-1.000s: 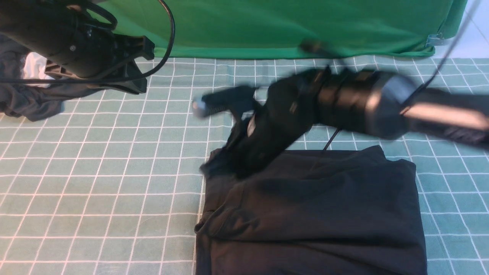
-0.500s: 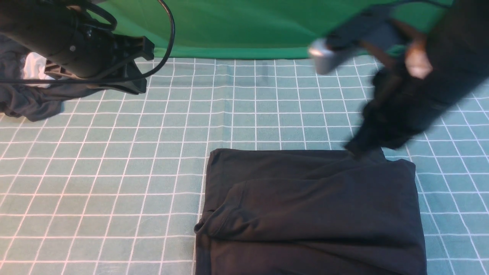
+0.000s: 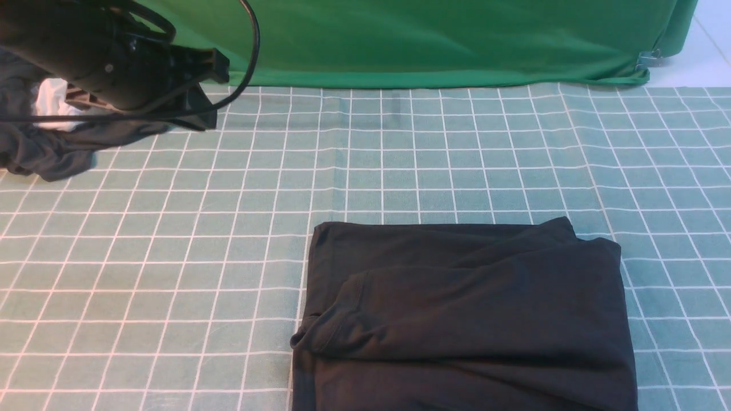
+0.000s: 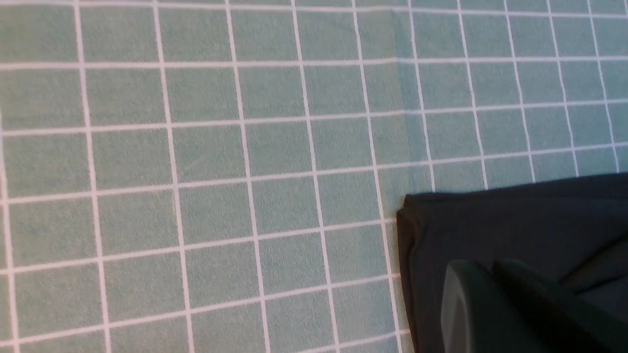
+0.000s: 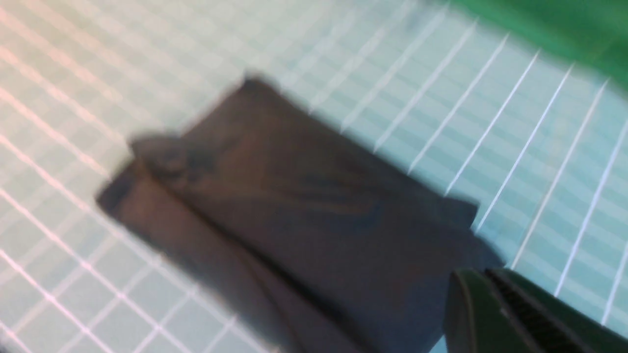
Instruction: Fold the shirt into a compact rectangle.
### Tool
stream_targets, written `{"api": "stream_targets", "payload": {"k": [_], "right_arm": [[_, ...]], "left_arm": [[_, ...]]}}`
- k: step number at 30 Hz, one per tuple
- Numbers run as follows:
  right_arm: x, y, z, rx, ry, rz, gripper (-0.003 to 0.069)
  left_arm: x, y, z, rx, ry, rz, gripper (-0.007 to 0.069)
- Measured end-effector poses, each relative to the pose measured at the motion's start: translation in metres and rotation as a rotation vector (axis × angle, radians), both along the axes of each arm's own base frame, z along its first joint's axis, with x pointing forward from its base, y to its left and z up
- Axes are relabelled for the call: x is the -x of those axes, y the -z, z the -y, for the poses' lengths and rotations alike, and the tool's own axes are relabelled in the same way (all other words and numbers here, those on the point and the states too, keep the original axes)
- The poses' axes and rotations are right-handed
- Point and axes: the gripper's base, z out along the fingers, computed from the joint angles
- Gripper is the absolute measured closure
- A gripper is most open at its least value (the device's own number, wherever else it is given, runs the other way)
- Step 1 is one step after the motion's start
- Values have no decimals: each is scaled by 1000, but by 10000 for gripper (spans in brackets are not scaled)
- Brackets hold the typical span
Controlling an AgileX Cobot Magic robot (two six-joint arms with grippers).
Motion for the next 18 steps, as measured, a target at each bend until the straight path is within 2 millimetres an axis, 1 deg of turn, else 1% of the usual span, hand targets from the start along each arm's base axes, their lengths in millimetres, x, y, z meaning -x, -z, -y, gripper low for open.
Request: {"api": "stream_targets", "payload": {"k": [1, 2, 4, 6, 7, 8, 10, 12, 15, 18], "right_arm": [[14, 2, 12, -38, 0, 49, 636], [25, 6, 21, -66, 1, 88, 636], [38, 15, 32, -117, 1, 154, 636], [43, 26, 37, -158, -3, 214, 636], [43, 29, 37, -167, -4, 228, 636], [41, 42, 34, -189, -16, 283, 636], [33, 59, 26, -205, -27, 320, 636], [25, 69, 19, -241, -37, 373, 636], [20, 74, 13, -296, -47, 445, 636], [20, 73, 12, -320, -51, 476, 636]], "left_arm": [[-1, 0, 0, 0, -3, 7, 613], [-1, -1, 0, 0, -4, 11, 613], [-1, -1, 0, 0, -6, 15, 613], [-1, -1, 0, 0, -6, 15, 613], [-1, -1, 0, -1, -5, 15, 613], [-1, -1, 0, -1, -5, 15, 613], [-1, -1, 0, -1, -5, 15, 613], [-1, -1, 0, -1, -5, 15, 613], [-1, -1, 0, -1, -5, 15, 613], [-1, -1, 0, 0, -6, 15, 613]]}}
